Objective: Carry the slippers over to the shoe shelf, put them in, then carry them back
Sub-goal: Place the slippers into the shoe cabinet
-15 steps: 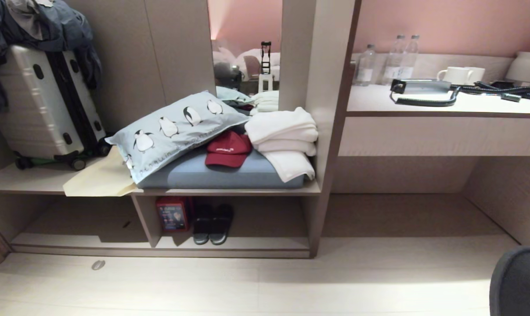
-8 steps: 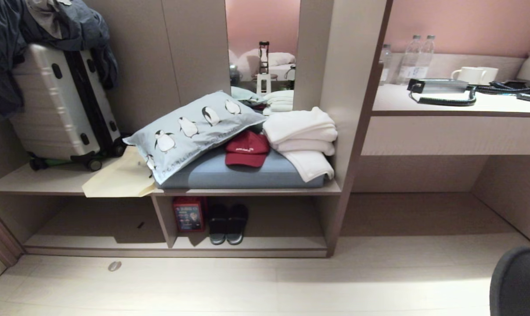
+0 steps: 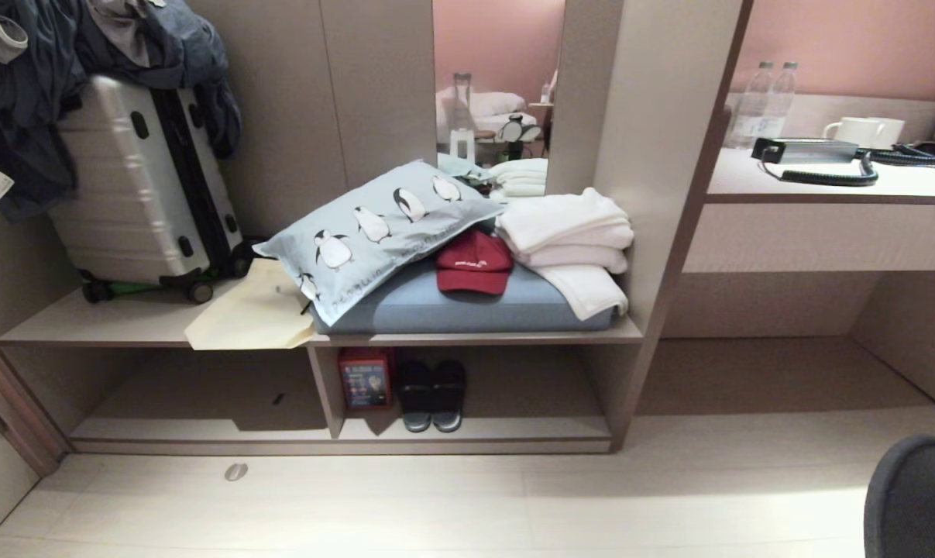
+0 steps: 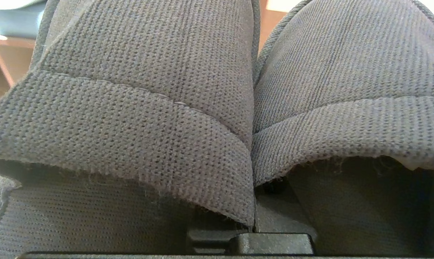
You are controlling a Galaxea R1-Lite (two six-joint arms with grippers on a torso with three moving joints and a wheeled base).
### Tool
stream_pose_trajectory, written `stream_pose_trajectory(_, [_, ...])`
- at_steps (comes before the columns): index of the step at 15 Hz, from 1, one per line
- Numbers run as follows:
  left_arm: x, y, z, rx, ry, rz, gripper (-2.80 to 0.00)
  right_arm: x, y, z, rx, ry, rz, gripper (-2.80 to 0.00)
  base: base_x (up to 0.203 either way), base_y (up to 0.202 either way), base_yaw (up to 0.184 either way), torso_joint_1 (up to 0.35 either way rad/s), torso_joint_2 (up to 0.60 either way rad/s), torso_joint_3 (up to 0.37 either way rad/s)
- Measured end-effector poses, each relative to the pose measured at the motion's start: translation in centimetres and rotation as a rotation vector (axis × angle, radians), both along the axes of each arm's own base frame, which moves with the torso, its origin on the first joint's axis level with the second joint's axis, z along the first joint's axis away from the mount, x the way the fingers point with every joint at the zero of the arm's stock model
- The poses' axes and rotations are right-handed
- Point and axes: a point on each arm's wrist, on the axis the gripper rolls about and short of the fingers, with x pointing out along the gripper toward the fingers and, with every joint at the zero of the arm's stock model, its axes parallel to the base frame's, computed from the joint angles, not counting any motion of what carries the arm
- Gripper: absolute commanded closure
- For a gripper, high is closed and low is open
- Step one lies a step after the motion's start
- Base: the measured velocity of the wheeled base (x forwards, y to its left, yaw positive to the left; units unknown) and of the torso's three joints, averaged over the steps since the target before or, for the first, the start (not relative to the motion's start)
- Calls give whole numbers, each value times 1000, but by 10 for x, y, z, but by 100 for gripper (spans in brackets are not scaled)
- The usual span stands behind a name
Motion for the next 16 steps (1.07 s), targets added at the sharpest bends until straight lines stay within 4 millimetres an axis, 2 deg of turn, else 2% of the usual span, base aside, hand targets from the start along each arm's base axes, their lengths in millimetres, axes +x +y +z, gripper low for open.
stream_pose_trajectory(2, [0, 0, 0, 3, 0, -1, 0, 0, 0, 0, 1, 0, -1, 0, 0, 122, -4, 5, 2, 1])
stream_pose_trajectory(6, [0, 0, 0, 3, 0, -1, 0, 0, 0, 0, 1, 0, 0, 0, 0, 0, 0, 3, 2, -42])
stream_pose_trajectory(16, [0, 0, 0, 1, 0, 0, 0, 0, 0, 0, 21, -1, 0, 0, 0, 0, 0, 4, 1, -194])
